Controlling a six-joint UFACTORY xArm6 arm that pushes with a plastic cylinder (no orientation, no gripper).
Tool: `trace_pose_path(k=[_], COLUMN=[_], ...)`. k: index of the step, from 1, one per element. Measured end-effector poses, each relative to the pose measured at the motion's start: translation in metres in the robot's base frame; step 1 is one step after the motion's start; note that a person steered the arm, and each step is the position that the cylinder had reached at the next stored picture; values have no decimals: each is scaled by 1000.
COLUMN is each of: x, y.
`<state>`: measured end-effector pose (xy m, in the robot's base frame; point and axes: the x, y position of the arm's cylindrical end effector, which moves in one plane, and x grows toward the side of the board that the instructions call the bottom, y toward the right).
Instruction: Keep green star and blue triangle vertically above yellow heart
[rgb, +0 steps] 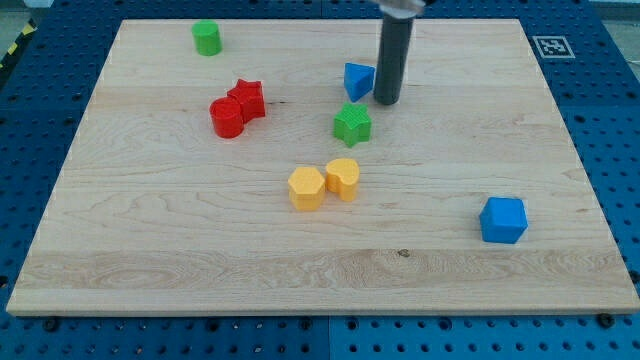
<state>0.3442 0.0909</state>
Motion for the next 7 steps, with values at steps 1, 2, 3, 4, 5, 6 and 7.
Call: trace_pose_path(k=[1,2,3,4,5,6,7], x=[-2,30,34,-1,-7,0,6], y=[-15,-25,-36,-31,-45,-59,-72])
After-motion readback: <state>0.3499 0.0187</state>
